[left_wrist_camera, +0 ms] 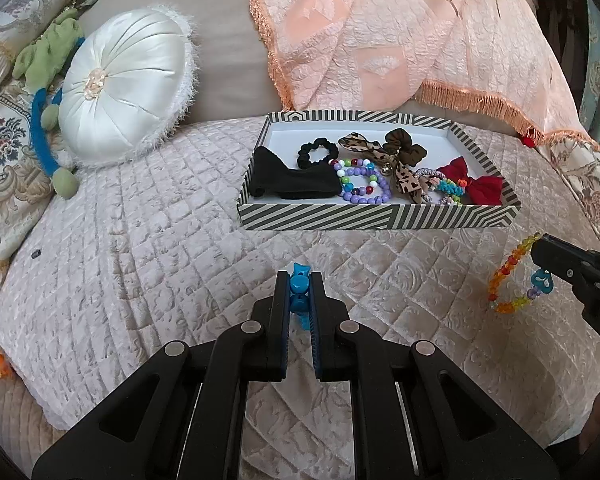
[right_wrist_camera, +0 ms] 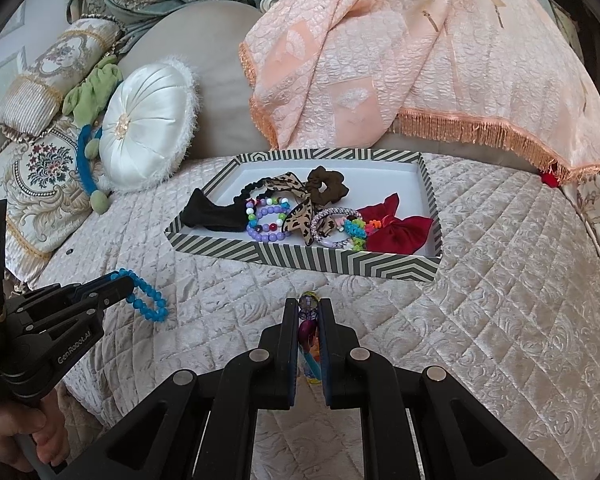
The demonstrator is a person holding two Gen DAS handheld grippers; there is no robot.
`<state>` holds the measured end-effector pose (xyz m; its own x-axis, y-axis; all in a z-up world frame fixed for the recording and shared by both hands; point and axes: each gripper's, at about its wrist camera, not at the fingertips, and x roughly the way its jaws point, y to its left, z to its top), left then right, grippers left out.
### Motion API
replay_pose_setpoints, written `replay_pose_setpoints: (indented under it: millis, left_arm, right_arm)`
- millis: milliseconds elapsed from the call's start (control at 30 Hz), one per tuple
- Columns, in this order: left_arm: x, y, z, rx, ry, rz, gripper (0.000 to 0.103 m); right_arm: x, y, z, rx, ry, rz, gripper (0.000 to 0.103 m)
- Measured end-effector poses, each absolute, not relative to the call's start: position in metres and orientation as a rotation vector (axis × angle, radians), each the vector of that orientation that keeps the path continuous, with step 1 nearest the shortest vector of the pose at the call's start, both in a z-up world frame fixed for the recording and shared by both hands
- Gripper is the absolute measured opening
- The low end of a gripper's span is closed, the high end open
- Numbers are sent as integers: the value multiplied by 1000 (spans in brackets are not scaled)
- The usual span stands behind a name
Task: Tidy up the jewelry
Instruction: 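Hold the blue and orange bracelets above the bed with both grippers, then lower both bracelets into the striped tray and open both grippers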
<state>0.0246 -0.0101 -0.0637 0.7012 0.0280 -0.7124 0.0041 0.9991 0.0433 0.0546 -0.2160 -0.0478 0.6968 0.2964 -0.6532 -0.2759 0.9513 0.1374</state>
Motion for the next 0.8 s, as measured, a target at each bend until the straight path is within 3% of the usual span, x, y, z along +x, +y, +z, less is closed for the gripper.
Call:
replay_pose_setpoints:
  millis: [600,800]
  left_arm:
    - [60,0,-87,17,829,-7,7]
    - [90,2,-63,4,784,-42,7]
  right_arm:
    - [77,-213,-57,2,780,281,8]
    - [110,-223,-31,24,751,270,8]
